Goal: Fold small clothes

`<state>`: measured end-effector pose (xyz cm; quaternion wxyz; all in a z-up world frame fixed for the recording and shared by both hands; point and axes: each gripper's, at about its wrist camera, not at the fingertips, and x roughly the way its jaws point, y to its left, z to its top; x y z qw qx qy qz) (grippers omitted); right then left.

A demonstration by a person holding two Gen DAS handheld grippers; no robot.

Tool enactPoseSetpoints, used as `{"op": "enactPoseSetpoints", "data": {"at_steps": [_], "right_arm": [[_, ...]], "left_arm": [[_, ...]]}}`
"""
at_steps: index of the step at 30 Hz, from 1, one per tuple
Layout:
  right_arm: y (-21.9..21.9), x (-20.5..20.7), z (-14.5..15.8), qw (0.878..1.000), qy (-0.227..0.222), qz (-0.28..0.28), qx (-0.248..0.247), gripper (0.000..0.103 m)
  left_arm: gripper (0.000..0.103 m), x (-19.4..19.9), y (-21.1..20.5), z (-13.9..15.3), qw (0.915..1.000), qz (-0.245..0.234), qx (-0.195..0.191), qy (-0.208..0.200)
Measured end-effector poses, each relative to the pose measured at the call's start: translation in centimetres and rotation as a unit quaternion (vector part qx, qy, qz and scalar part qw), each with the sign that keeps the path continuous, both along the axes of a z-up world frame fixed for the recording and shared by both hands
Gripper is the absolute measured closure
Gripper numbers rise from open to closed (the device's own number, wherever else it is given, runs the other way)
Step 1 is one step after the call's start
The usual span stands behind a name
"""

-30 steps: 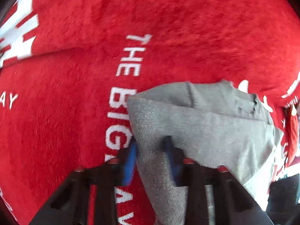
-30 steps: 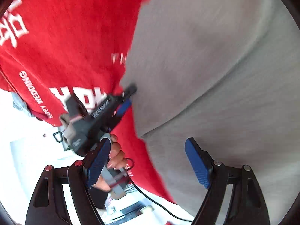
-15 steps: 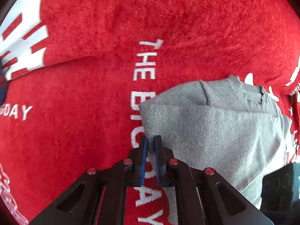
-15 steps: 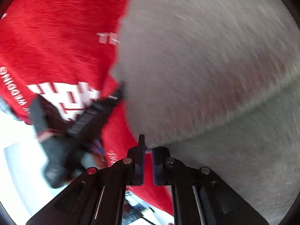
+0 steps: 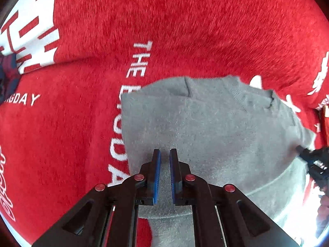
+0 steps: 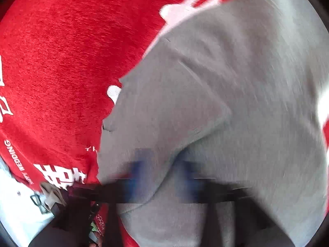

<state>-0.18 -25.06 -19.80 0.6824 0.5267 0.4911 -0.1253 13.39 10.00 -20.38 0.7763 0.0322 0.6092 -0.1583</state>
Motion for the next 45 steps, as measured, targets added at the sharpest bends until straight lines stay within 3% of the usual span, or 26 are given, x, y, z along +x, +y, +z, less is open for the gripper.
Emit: {"op": "enactPoseSetpoints", "data": {"at_steps": [3, 4, 5, 7, 10, 12, 13, 14, 18, 19, 20, 21, 26, 29, 34, 45], "right_arm": [[0.0, -0.1, 0.1, 0.997, 0.047, 0.040, -0.051, 0.096], [-0.2, -0.6, -0.7, 0.996, 0.077, 0.032, -0.044, 0.096], [-0.7, -1.9, -1.1, 0.996, 0.084, 0.008, -0.027, 0.102], [-1.0, -3.2, -0.8, 0.996, 0.091, -0.003, -0.019, 0.102], [-1.1, -4.8, 0.4, 0.995, 0.098, 0.012, -0.019, 0.093], [-1.3, -6.2, 0.6, 0.994, 0.098, 0.042, -0.020, 0.071], [-1.1, -6.7, 0.9, 0.994, 0.094, 0.054, -0.023, 0.045], [-0.7, -7.1, 1.4, 0.993, 0.087, 0.070, -0.029, 0.031], [0.3, -8.6, 2.1, 0.990, 0.081, 0.108, -0.031, 0.031], [0.4, -9.0, 2.1, 0.990, 0.080, 0.113, -0.024, 0.031], [0.5, -9.4, 2.1, 0.990, 0.079, 0.115, -0.019, 0.031], [0.7, -9.6, 2.0, 0.990, 0.079, 0.116, -0.014, 0.030], [-0.2, -11.0, 1.9, 0.991, 0.076, 0.109, -0.001, 0.024], [-1.2, -12.0, 2.0, 0.992, 0.072, 0.104, 0.000, 0.023], [-3.4, -14.2, 2.1, 0.994, 0.071, 0.082, 0.007, 0.023], [-8.9, -18.4, 1.1, 0.997, 0.074, 0.027, 0.022, 0.023]], "left_arm": [[0.093, -0.6, -0.8, -0.9, 0.9998, -0.003, 0.020, -0.007], [0.093, -0.7, -1.0, -0.8, 0.9995, -0.006, 0.031, -0.002], [0.093, -0.7, -1.1, -0.6, 0.9992, -0.009, 0.040, 0.003], [0.093, -1.1, -1.6, 0.0, 0.9983, -0.014, 0.056, 0.010], [0.093, -2.1, -2.4, 0.9, 0.9975, -0.020, 0.065, 0.018], [0.093, -3.3, -3.4, 1.6, 0.9967, -0.031, 0.072, 0.021], [0.093, -3.9, -3.9, 2.0, 0.9965, -0.036, 0.072, 0.022], [0.093, -4.4, -4.2, 2.2, 0.9964, -0.039, 0.071, 0.024], [0.089, -6.5, -6.4, 2.8, 0.9961, -0.045, 0.074, 0.017], [0.049, -7.1, -7.1, 2.9, 0.9956, -0.047, 0.080, 0.013], [0.015, -7.4, -7.6, 2.9, 0.9950, -0.049, 0.086, 0.015], [0.003, -7.7, -8.1, 2.9, 0.9940, -0.046, 0.098, 0.016], [0.001, -9.4, -11.2, 3.1, 0.9905, -0.080, 0.112, -0.002], [0.001, -9.9, -12.5, 2.9, 0.9910, -0.084, 0.103, 0.015], [0.001, -10.4, -14.7, 2.0, 0.9873, -0.085, 0.129, 0.037], [0.001, -13.4, -19.8, 0.6, 0.9827, -0.104, 0.130, 0.082]]}}
